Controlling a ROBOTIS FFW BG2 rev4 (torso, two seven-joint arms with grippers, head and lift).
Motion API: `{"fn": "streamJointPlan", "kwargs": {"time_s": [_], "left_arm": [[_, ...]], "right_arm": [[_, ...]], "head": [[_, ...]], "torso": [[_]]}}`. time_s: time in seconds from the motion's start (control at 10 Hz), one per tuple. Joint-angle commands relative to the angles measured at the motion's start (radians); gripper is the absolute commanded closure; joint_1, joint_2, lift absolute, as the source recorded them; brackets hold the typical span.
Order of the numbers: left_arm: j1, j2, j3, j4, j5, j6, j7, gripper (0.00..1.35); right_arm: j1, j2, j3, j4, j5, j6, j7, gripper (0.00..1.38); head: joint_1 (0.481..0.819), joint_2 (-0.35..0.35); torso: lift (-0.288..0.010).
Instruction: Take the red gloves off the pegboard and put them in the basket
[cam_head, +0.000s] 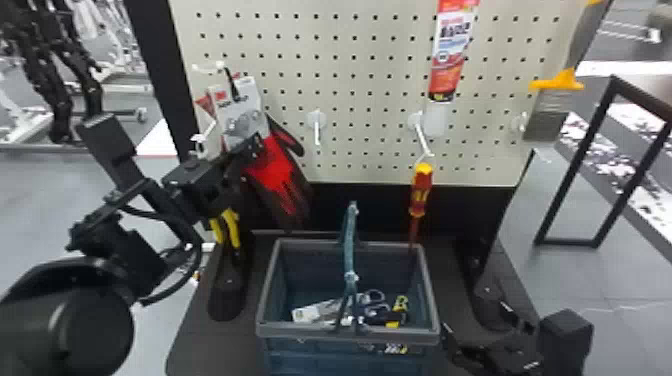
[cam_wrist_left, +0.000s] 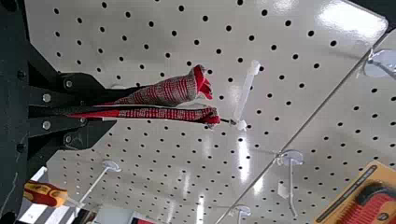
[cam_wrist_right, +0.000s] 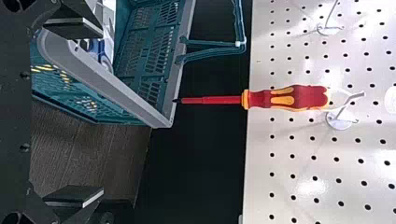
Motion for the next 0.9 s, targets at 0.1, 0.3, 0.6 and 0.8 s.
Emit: {"fn": "streamJointPlan", "kwargs": {"time_s": [0.1, 0.3, 0.6, 0.8], "left_arm": [[0.044, -0.015, -0.034, 0.056, -0.009, -0.061, -0.002, 1.19], [0.058, -0.018, -0.055, 0.100, -0.043, -0.105, -0.014, 1.19], [0.074, -0.016, -0.083, 0.157, -0.069, -0.173, -0.029, 1.19], [0.082, -0.021, -0.103, 0.197, -0.075, -0.205, -0.035, 1.19]], "right_arm": [[0.000, 0.000, 0.000, 0.000, 0.000, 0.000, 0.000, 0.12], [0.001, 0.000, 0.000, 0.000, -0.002, -0.002, 0.000, 0.12], [0.001, 0.000, 0.000, 0.000, -0.005, -0.002, 0.003, 0.12], [0.001, 0.000, 0.000, 0.000, -0.008, -0.005, 0.003, 0.12]], "head": [[0.549, 0.000], [0.549, 0.000], [0.549, 0.000], [0.549, 0.000]], "torso": [[-0.100], [-0.100], [-0.100], [-0.100]]}}
